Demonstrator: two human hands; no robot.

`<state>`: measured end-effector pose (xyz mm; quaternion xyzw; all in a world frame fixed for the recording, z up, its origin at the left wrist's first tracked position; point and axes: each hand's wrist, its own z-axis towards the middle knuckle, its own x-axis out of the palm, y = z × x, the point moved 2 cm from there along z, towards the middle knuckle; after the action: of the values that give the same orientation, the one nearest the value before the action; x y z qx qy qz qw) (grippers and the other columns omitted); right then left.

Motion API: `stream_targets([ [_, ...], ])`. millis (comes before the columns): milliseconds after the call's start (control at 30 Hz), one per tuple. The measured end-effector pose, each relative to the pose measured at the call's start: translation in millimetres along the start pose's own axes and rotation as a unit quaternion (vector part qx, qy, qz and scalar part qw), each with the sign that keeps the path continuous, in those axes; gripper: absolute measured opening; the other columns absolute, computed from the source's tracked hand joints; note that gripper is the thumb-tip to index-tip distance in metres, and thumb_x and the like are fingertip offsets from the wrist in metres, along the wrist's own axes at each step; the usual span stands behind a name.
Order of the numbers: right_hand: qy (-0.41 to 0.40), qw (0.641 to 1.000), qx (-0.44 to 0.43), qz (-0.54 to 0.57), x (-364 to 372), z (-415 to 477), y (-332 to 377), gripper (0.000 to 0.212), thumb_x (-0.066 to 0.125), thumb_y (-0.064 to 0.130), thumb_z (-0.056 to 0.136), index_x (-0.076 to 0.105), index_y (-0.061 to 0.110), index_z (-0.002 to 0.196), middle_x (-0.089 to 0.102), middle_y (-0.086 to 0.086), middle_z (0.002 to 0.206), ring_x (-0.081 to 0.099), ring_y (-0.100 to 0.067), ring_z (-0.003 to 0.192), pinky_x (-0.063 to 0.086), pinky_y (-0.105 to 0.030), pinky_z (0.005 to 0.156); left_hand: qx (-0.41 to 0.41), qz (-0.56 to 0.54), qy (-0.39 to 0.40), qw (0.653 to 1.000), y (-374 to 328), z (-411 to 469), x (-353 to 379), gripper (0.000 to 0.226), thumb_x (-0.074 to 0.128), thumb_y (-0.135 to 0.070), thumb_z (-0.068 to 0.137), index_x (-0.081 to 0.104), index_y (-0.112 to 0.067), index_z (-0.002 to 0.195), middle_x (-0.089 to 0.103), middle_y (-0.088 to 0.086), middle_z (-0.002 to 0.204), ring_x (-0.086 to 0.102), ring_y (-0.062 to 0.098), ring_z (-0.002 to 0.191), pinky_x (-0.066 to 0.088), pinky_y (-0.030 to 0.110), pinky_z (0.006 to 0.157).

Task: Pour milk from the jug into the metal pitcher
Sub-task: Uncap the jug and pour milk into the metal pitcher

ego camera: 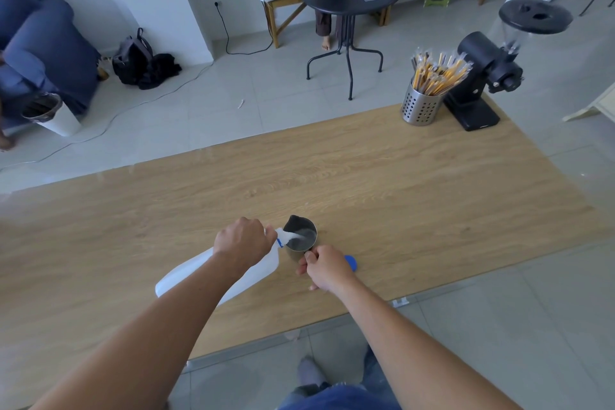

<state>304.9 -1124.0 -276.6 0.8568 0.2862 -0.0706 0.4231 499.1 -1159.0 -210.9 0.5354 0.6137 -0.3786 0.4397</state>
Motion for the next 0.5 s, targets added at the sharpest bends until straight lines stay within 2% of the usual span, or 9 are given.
stream_targets([
  [133,0.000,1.000,0.003,0.002,-1.3,-0.1,0.5,0.034,0.046,0.025,0.119,0.076,0.010,0.114,0.085,0.006,0.101,0.083,-0.029,0.099,0.070,-0.038,0.081,0.003,0.000,0.005,1.000,0.7,0.0,-0.2,0.060,0.035,-0.051,0.113,0.056,-0.014,0.070,0.061,0.003,0.079,0.065,0.027,0.074,0.048,0.035,0.069],
  [267,0.001,1.000,0.005,0.004,-0.9,0.7,0.4,0.033,0.046,0.026,0.119,0.075,0.010,0.115,0.084,0.007,0.099,0.083,-0.026,0.098,0.071,-0.038,0.079,0.001,0.003,0.002,1.000,0.3,-0.5,0.1,0.061,0.035,-0.050,0.113,0.055,-0.013,0.069,0.060,0.003,0.077,0.061,0.024,0.068,0.047,0.034,0.068],
  [433,-0.005,1.000,0.004,0.005,-3.0,-3.2,2.7,0.031,0.047,0.026,0.119,0.074,0.012,0.114,0.084,0.006,0.103,0.081,-0.021,0.088,0.066,-0.026,0.065,0.003,0.000,0.003,1.000,0.1,-0.7,0.8,0.060,0.035,-0.049,0.113,0.054,-0.014,0.069,0.059,0.002,0.076,0.058,0.022,0.066,0.046,0.034,0.068],
  [500,-0.004,1.000,0.005,0.007,-2.4,-3.3,2.8,0.031,0.047,0.026,0.119,0.073,0.014,0.109,0.084,0.005,0.102,0.082,-0.023,0.094,0.068,-0.028,0.068,0.002,-0.001,0.004,1.000,0.0,-0.8,0.7,0.060,0.035,-0.049,0.113,0.054,-0.013,0.069,0.059,0.002,0.077,0.057,0.022,0.066,0.046,0.034,0.068],
])
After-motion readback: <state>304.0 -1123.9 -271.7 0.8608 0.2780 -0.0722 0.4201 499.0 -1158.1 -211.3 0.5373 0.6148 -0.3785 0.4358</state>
